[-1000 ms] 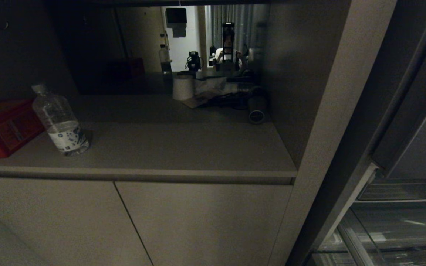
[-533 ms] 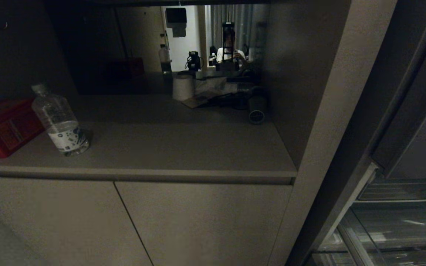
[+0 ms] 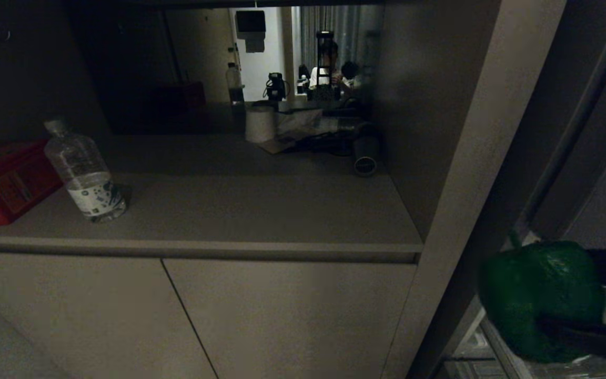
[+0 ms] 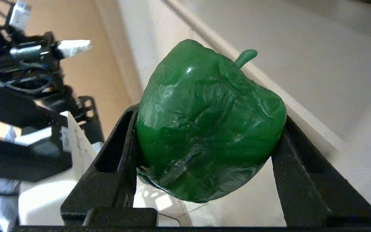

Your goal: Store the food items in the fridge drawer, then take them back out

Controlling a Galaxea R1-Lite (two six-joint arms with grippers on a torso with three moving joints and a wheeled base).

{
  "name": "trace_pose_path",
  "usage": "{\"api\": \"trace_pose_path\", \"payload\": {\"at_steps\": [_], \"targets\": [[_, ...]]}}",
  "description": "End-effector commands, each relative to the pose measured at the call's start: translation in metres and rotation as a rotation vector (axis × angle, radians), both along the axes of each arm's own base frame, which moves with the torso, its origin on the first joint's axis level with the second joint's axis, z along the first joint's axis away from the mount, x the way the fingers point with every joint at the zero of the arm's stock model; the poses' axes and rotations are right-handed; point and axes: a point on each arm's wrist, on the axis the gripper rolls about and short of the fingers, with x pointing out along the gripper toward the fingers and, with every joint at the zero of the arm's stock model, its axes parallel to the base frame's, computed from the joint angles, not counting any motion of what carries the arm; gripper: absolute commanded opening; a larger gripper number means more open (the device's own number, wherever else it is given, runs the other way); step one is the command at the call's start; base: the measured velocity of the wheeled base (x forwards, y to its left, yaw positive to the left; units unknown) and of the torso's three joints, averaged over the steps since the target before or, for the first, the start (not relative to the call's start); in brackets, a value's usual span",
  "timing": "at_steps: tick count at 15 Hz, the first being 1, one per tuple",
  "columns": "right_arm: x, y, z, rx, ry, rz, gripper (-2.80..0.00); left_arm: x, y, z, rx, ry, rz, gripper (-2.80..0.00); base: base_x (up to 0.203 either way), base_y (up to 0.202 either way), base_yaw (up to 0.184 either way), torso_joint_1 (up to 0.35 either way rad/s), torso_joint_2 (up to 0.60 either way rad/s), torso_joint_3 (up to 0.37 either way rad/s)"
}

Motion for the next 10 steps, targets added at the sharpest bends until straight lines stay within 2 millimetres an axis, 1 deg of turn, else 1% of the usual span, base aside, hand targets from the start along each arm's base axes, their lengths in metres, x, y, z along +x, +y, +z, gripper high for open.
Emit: {"api": "trace_pose_path", "payload": {"at_steps": [1,5,6,8,10], "targets": [[0.019,0.029,-0.012,-0.037,0.061,0.081,-2.8,0.0,0.0,0.0,0.0,0.001,0.0,-2.8,0.0,0.0,0.0,0.0,0.0,0.0],[0.013,0.059,-0.014,-0.073,0.045,0.08,-2.8,0.0,0.0,0.0,0.0,0.001,-0.001,-2.8,0.0,0.0,0.0,0.0,0.0,0.0],[0.017,0.067,-0.014,-0.079,0.036,0.052,-2.8,0.0,0.0,0.0,0.0,0.001,0.0,-2.8,0.0,0.0,0.0,0.0,0.0,0.0],[0.034,0.089,-0.018,-0.088,0.018,-0.025,-2.8,0.0,0.0,0.0,0.0,0.001,0.0,-2.8,0.0,0.0,0.0,0.0,0.0,0.0],[0.055,0.117,-0.024,-0.093,-0.005,-0.111,-2.8,0.0,0.0,0.0,0.0,0.001,0.0,-2.8,0.0,0.0,0.0,0.0,0.0,0.0]]}}
